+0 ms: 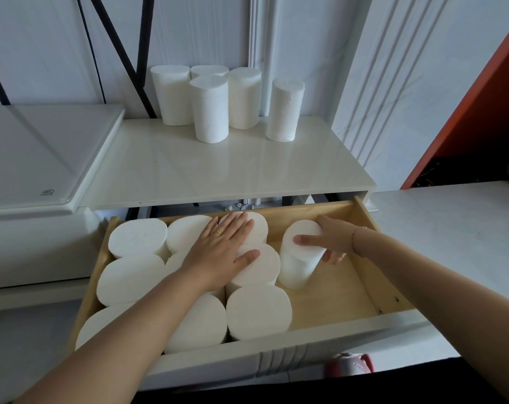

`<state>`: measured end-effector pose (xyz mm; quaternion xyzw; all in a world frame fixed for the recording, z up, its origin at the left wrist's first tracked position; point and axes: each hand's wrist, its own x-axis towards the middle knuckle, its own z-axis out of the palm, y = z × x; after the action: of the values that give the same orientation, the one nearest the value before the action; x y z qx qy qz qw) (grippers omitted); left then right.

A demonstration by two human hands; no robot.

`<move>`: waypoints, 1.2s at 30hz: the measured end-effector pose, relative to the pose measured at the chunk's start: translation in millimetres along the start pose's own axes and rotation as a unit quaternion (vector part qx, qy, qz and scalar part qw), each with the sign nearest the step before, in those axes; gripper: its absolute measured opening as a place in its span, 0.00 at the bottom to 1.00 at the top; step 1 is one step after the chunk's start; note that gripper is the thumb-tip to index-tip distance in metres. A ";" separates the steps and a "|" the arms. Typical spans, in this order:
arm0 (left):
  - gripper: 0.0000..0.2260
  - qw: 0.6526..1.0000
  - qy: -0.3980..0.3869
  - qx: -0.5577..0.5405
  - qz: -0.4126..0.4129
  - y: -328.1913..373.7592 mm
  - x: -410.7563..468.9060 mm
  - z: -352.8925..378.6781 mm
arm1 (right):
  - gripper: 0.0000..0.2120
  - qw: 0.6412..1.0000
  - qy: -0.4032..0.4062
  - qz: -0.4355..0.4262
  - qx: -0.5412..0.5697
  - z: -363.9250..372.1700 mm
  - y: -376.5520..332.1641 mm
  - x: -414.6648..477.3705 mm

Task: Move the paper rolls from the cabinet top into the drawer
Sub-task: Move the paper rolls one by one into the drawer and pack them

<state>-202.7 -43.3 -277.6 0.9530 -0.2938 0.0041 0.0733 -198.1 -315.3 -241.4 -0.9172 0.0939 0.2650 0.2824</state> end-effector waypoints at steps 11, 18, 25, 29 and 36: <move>0.30 1.000 -0.024 0.014 -0.004 1.8 0.7 -3.0 | 0.46 0.956 -0.060 0.202 0.203 28.5 -12.2 -20.0; 0.31 0.998 -0.042 0.000 0.041 20.7 30.0 -8.5 | 0.37 0.766 -0.089 0.143 0.620 41.5 -0.4 -16.3; 0.30 0.999 -0.024 0.002 0.047 26.7 34.0 4.4 | 0.37 0.757 -0.052 0.150 0.634 41.7 -3.5 -7.2; 0.30 0.999 -0.017 0.000 0.046 27.7 32.2 4.7 | 0.35 0.753 -0.020 0.141 0.643 41.8 -10.3 -1.7; 0.29 0.999 -0.018 0.000 0.040 29.2 31.4 5.4 | 0.37 0.775 0.000 0.145 0.615 35.4 -17.7 9.8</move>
<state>-193.3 -85.5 -277.3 0.9405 -0.3329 -0.0102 0.0678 -199.5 -280.9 -263.3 -0.5231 0.3686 0.1884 0.7450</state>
